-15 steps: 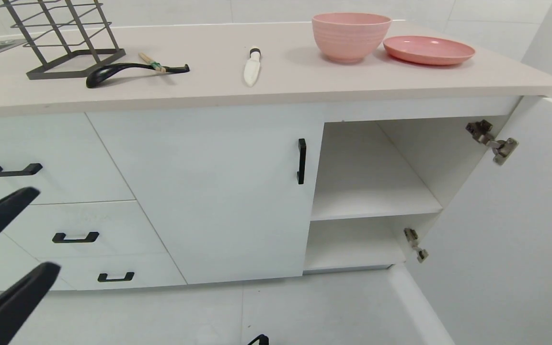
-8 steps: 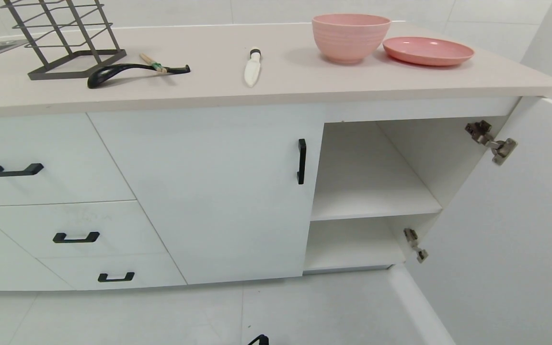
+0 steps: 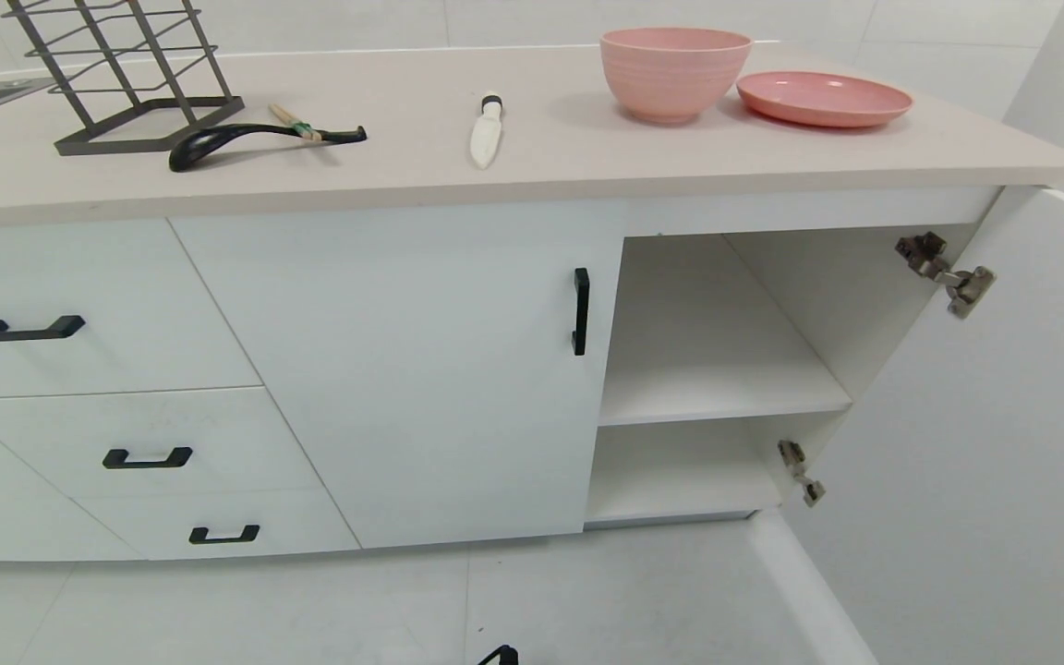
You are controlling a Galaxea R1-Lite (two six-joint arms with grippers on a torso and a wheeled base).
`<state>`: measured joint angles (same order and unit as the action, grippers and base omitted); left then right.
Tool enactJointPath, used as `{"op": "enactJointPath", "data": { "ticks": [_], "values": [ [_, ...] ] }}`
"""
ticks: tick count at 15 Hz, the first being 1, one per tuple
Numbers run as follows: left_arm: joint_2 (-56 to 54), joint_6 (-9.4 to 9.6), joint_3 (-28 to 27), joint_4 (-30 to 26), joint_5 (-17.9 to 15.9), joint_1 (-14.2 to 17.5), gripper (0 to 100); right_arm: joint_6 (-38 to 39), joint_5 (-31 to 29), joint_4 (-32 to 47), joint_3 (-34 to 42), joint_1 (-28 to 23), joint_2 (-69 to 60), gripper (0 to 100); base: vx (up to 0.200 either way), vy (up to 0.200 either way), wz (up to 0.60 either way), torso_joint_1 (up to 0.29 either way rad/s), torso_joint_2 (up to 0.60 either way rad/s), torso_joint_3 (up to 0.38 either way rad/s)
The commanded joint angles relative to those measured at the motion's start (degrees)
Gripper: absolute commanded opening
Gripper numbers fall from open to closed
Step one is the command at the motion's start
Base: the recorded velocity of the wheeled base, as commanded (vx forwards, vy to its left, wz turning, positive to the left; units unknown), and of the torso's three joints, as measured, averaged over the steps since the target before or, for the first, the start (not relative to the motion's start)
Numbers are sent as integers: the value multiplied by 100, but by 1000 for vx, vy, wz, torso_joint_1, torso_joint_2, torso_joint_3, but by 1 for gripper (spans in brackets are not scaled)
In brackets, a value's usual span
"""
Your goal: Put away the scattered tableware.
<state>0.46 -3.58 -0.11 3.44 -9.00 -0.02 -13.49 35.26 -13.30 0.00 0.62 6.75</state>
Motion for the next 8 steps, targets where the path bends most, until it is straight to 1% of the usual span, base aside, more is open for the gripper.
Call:
{"op": "enactJointPath", "data": {
  "ticks": [1,2,3,4,5,6,8],
  "values": [
    [-46,51,11,8,557,20,100,251,-1038,961,0,-89,-605,100,0,0,0,0,0,0],
    [-46,200,11,-379,1093,20,100,515,-2453,1242,-79,-89,-605,100,0,0,0,0,0,0],
    [-46,209,11,-326,1058,20,100,646,-2682,1268,-88,-97,-605,100,0,0,0,0,0,0],
    [-46,297,11,-309,979,20,100,1174,-3288,1312,-18,-97,-605,100,0,0,0,0,0,0],
    [-46,332,11,-317,961,11,100,1552,-3622,1304,-9,-97,-605,100,0,0,0,0,0,0],
    [-46,358,11,-317,961,11,100,1701,-3736,1286,-9,-97,-605,100,0,0,0,0,0,0],
    [-46,376,11,-317,952,11,100,1648,-3657,1295,-9,-97,-605,100,0,0,0,0,0,0]
  ]
}}
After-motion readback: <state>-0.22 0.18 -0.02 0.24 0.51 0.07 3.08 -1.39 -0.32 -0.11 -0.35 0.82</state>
